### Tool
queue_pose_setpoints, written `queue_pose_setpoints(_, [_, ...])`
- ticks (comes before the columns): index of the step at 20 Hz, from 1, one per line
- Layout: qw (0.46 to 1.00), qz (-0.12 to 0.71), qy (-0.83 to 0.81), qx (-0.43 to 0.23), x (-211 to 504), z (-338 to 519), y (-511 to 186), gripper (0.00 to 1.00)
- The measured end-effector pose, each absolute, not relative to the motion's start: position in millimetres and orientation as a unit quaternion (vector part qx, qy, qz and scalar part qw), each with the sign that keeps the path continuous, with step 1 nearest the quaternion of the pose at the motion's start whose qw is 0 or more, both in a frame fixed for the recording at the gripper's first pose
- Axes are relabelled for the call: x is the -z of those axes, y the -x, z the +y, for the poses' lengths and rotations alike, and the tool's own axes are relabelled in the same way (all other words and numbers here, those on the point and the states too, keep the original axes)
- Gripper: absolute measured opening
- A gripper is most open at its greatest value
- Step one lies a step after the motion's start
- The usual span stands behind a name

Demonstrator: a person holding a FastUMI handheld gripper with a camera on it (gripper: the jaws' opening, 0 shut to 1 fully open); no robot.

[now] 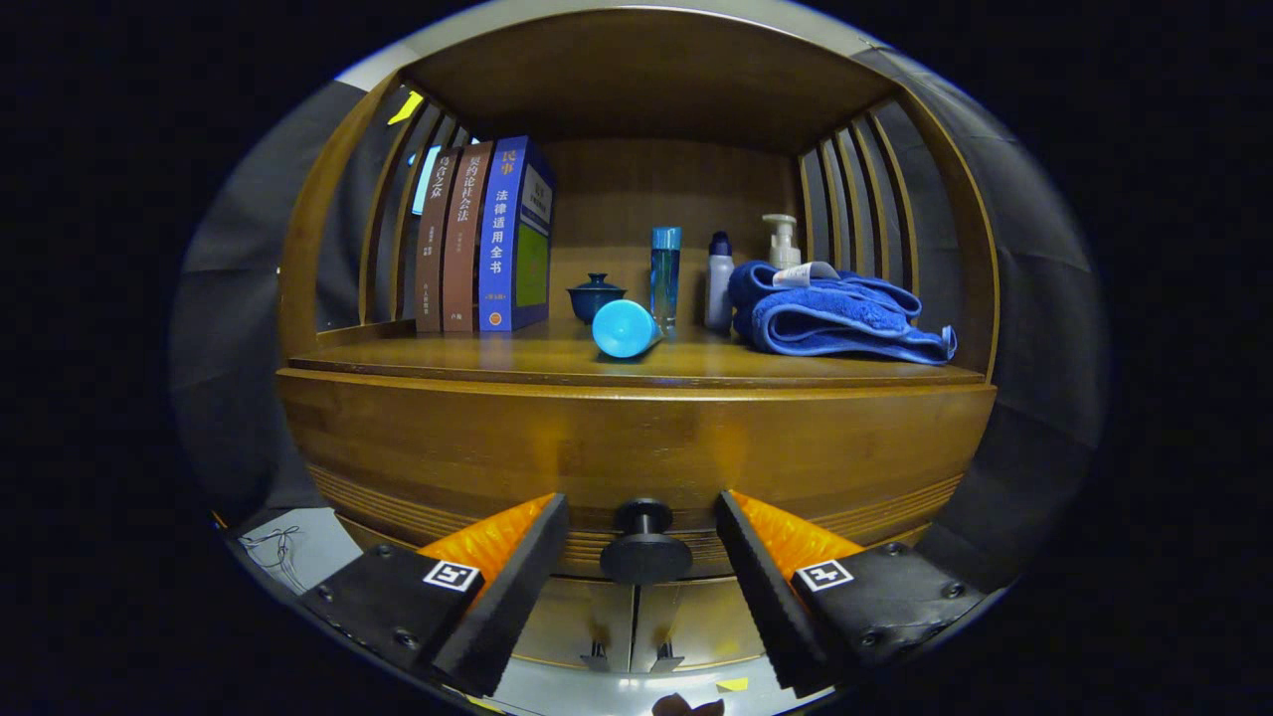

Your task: Pull open the drawer, take out the items inside it, and place them on the countertop above the cabinet.

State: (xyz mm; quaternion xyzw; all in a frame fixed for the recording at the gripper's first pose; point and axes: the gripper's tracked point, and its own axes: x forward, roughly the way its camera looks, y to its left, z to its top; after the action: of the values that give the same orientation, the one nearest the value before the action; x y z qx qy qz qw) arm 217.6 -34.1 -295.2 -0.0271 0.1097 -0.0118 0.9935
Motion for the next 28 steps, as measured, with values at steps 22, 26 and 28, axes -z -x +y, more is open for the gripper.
queue_pose_setpoints(22, [0.999,-0.043,0.009,-0.004,17,-20,-91,0.99])
queue_pose_setpoints(26, [0.998,-0.068,0.009,0.003,-12,-18,-56,0.99])
queue_pose_setpoints(28, [0.997,-0.08,0.022,0.004,-20,-18,-42,0.99])
